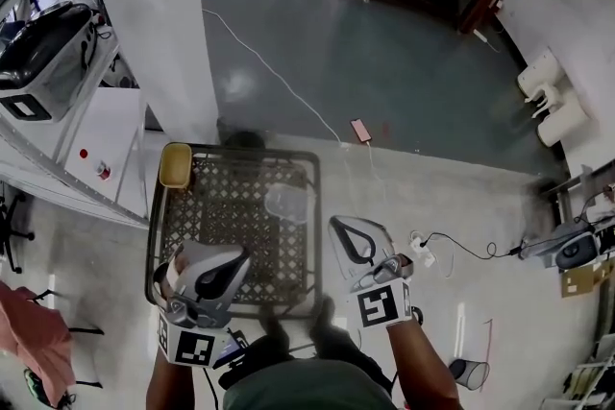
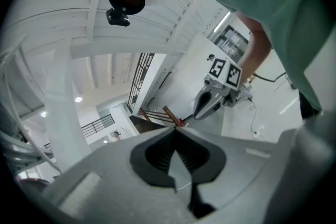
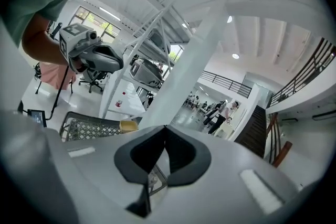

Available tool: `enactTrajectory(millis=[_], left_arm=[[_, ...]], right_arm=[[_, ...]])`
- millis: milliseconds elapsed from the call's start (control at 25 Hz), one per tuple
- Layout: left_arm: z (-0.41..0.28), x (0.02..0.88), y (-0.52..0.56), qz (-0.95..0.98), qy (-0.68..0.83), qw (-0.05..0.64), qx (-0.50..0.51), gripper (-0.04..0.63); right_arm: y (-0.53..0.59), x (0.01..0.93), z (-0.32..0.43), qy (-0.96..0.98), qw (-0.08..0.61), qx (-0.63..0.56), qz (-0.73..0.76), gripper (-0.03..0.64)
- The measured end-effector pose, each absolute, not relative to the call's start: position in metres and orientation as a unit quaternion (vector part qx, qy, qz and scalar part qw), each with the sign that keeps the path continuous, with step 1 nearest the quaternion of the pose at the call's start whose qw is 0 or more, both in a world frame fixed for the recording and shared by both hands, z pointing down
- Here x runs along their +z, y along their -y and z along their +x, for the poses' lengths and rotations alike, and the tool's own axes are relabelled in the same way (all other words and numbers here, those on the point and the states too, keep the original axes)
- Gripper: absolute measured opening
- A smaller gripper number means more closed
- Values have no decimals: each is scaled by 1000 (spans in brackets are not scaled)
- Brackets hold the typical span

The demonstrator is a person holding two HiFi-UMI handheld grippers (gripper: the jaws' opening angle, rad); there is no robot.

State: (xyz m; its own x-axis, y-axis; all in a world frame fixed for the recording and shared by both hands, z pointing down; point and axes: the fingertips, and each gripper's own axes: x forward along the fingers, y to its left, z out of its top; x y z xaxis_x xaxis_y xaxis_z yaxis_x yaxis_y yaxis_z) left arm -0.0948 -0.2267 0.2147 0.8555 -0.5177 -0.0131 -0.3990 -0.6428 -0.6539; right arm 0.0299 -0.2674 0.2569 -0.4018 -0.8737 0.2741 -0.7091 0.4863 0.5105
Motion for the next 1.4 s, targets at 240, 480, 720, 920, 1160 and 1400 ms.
enactTrajectory(millis=[240,480,720,920,1160,1400], left_arm=[[-91,222,230,-900,-260,333,-104,2],[-91,235,244,-896,-280,322,-127,2],[-92,256,260,-893,-294,306,-149,2],[-79,259,269,-893,-291,309,-152,2],[-80,290,271,-895,-302,281,-173,2],[-76,303,283,-894,-303,273,-187,2]], right_arm=[[293,282,43,828,259,-136,478,7],[320,310,53,838,262,-108,466,8],[345,352,53,850,274,-83,443,8],[359,385,62,853,285,-62,432,7],[371,420,66,857,292,-41,423,8],[387,456,68,858,301,-19,415,8]])
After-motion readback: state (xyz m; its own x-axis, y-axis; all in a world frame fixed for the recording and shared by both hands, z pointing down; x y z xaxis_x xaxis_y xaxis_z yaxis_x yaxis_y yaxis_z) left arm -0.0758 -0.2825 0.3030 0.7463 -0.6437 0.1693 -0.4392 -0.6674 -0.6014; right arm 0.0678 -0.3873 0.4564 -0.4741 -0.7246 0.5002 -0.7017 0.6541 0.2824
